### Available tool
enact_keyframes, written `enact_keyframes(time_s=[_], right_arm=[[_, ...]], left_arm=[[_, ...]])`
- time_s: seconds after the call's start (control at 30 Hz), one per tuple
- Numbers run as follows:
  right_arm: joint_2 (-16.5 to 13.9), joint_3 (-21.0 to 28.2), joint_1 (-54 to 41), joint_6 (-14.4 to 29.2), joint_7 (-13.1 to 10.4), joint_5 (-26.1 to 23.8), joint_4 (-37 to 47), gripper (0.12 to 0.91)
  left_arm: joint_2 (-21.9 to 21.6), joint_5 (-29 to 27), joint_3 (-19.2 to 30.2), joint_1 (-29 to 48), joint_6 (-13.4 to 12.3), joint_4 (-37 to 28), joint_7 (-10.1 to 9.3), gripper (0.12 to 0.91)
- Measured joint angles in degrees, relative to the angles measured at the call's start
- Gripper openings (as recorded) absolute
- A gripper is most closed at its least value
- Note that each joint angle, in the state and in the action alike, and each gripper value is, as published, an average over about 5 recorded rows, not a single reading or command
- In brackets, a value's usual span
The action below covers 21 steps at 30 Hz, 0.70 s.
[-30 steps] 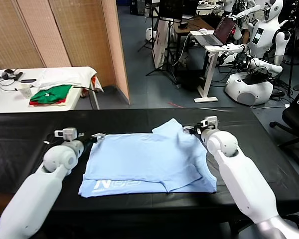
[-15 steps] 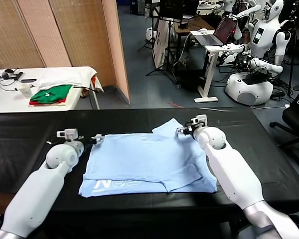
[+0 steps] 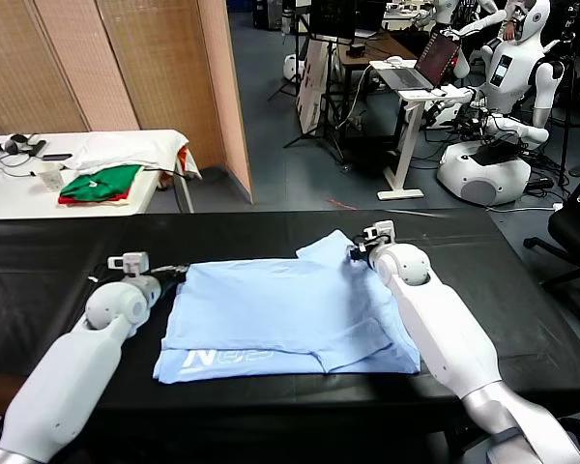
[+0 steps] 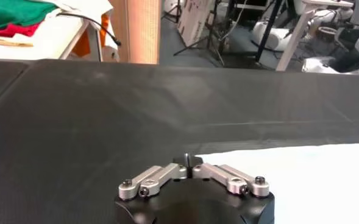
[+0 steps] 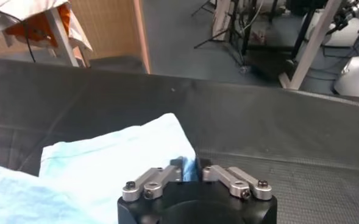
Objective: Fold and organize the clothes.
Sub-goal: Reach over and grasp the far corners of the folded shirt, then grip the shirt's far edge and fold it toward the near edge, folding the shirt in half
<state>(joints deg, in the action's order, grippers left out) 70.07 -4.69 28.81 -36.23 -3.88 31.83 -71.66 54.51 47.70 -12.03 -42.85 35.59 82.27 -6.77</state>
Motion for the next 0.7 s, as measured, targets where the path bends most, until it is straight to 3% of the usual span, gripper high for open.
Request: enact_keyframes(time_s=[0.23, 0.5, 0.7], right_arm=[[-1.87, -2.24, 3.4, 3.99, 0.53, 0.11, -6.32, 0.141], [-4.47, -5.71, 10.69, 3.95, 0.09, -3.74, -17.19, 0.141], [-6.28, -8.59, 17.95, 0.69, -1.16, -5.9, -25.86, 0.141]], left_arm=[[-1.33, 0.73, -0.43, -0.49, -0.65, 2.32, -0.37, 0.146], [-5.22, 2.71, -3.07, -4.84, -0.87, 9.41, -0.73, 0.146], [-8.93, 3.21, -6.32, -11.6, -0.82, 16.97, -1.25, 0.146]])
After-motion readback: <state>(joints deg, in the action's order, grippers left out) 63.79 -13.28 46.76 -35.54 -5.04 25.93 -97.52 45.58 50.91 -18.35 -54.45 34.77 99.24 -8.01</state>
